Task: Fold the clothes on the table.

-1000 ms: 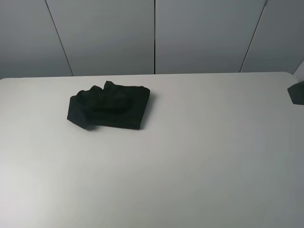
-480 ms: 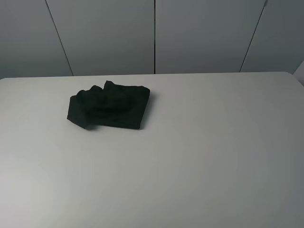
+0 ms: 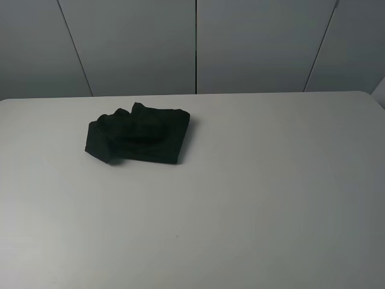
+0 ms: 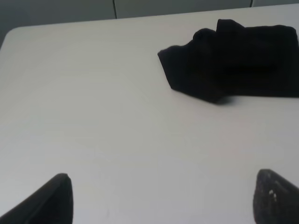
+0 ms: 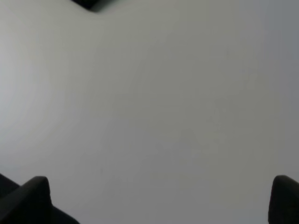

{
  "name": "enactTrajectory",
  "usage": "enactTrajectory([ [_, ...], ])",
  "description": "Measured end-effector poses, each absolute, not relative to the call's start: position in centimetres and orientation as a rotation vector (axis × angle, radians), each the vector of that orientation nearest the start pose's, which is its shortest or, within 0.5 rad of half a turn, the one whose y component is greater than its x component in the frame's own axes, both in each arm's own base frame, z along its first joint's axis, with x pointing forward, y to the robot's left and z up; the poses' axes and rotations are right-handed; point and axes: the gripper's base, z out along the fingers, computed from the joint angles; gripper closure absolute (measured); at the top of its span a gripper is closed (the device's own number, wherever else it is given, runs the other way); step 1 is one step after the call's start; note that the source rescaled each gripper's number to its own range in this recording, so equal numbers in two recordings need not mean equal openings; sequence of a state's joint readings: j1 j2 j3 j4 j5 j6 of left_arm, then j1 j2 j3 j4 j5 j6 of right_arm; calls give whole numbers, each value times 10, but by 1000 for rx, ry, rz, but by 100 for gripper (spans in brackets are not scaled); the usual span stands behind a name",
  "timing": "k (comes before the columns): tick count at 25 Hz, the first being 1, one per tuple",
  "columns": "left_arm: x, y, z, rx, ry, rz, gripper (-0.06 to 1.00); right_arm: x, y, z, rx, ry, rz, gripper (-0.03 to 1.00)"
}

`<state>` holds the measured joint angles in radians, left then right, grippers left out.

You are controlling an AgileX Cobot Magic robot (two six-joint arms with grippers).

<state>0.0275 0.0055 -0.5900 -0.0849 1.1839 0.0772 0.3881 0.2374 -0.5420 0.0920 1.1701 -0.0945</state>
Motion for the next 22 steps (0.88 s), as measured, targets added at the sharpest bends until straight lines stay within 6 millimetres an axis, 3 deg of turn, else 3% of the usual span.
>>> enactTrajectory([
  [7, -8, -7, 279, 10, 2063, -63, -5, 22, 19, 276, -544, 2253, 301, -3],
  [12, -7, -6, 278, -12, 2060, -67, -5, 9, 14, 278, -504, 2162, 318, -3],
  [17, -7, -6, 278, -12, 2060, -66, -5, -8, 5, 278, -359, 2054, 281, -3],
  [22, -7, -6, 278, -12, 2060, -66, -5, -9, 6, 278, -210, 2061, 197, -3],
])
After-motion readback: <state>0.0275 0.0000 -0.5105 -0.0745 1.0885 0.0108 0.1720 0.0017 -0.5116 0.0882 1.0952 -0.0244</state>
